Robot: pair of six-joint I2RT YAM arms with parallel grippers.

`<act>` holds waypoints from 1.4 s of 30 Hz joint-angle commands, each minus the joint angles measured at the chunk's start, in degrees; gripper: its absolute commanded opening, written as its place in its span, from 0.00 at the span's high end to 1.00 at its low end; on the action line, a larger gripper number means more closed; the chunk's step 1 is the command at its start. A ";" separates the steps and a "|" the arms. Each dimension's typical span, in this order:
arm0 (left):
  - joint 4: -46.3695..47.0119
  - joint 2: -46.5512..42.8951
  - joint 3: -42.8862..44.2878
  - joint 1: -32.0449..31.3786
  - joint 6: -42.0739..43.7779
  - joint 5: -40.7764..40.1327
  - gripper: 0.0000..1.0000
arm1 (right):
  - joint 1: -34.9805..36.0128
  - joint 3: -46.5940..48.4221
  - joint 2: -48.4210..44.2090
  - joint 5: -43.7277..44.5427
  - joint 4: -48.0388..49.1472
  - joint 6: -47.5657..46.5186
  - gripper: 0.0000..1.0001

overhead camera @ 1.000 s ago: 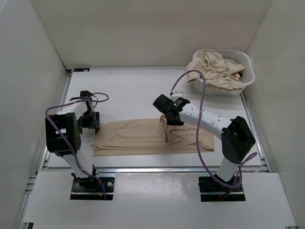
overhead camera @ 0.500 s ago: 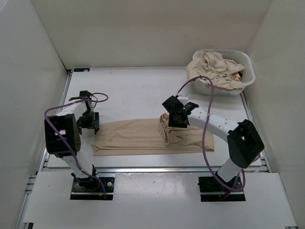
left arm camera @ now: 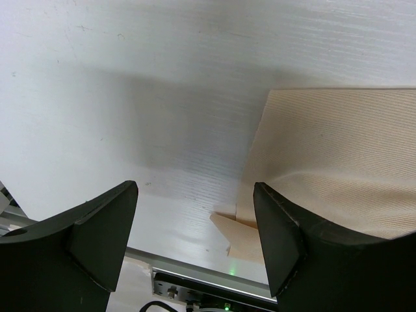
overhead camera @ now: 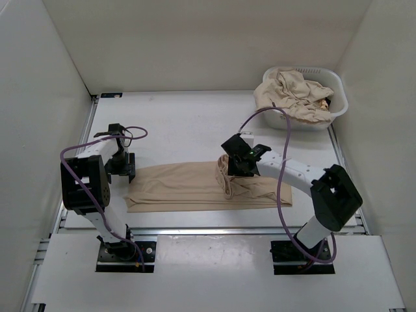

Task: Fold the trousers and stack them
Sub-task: Fold the trousers

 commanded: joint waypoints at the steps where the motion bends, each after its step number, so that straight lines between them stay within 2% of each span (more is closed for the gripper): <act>1: -0.28 -2.31 1.11 0.02 -0.12 -1.22 0.17 | -0.23 2.97 2.59 -0.83 3.16 -3.05 0.46; 5: -0.28 -2.83 -0.12 0.02 -0.12 -1.22 0.17 | -1.46 2.98 4.88 -0.83 3.86 -3.05 0.46; 8: -0.28 -2.83 -0.12 0.02 -0.12 -1.22 0.17 | -1.99 2.98 6.20 -0.83 5.44 -4.36 0.51; 12: -0.28 -2.83 -0.12 0.02 -0.12 -1.22 0.17 | -1.99 2.98 7.52 -7.05 10.36 -6.91 0.52; 14: -0.28 -2.83 -0.12 0.02 -0.12 -1.22 0.17 | -1.99 2.98 8.22 -10.91 12.38 -6.39 0.56; 15: -0.28 -2.83 -0.12 0.02 -0.12 -1.22 0.17 | -1.99 2.98 8.75 -11.54 12.39 -5.87 0.60; 16: -0.28 -2.83 -0.12 0.02 -0.12 -1.22 0.17 | -1.99 2.98 8.75 -11.55 13.00 -5.25 0.73; 19: -0.28 -2.83 -0.65 0.02 -0.12 -1.22 0.17 | -1.99 1.58 8.75 -10.51 13.00 -4.02 0.97; 20: -0.28 -2.83 -0.65 0.02 -0.12 -1.22 0.17 | -1.99 0.96 7.97 -9.89 13.00 -3.32 1.00; 25: -0.28 -2.83 -1.26 0.02 -0.12 -0.70 0.17 | -0.85 -0.89 2.61 -7.95 12.13 -4.10 1.00; 30: -0.28 -2.83 -1.79 0.55 -0.12 -0.17 0.17 | 6.16 2.97 -1.35 -2.06 2.38 -7.71 1.00; 37: -0.28 -2.83 -1.26 0.55 -0.12 0.36 0.17 | 11.97 2.98 -1.88 -2.06 -8.33 -7.18 1.00; 42: -0.28 -2.83 -1.26 0.55 -0.12 -0.25 0.17 | 16.46 5.34 0.66 -3.19 -12.39 -8.32 1.00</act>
